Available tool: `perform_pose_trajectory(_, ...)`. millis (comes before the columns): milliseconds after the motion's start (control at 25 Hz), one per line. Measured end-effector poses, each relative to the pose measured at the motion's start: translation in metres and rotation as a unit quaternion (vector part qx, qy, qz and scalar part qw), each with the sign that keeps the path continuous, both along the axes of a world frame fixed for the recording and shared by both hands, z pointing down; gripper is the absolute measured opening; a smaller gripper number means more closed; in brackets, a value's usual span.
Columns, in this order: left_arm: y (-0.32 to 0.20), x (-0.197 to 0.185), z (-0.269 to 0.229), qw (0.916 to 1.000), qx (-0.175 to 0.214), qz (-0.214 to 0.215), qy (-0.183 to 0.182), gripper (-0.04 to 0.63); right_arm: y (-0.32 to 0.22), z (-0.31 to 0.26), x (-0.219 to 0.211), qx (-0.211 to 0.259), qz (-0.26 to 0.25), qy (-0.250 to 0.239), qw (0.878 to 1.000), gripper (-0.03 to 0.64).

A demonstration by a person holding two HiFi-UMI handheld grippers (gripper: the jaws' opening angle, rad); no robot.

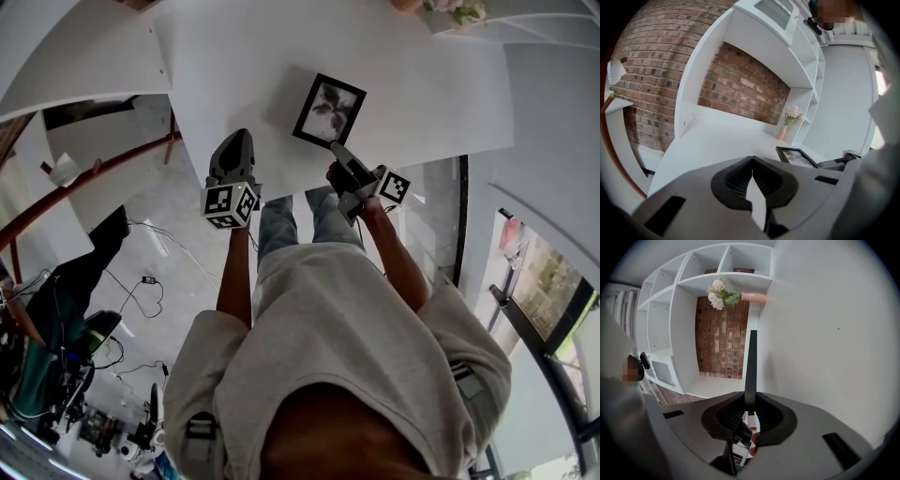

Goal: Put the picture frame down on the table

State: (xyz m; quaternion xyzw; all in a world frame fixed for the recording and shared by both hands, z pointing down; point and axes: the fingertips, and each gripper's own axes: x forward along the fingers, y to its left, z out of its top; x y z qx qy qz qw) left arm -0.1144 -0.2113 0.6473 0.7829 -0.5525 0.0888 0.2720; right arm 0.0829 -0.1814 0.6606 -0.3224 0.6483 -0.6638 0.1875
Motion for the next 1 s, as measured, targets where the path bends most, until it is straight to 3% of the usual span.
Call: perform_pose_trajectory(1000,0.006,-0.016,-0.003,0.9996,0.000,-0.027,0.004,0.017,-0.136,-0.011,-0.031,0.059,0.001,0.008,0.998,0.087)
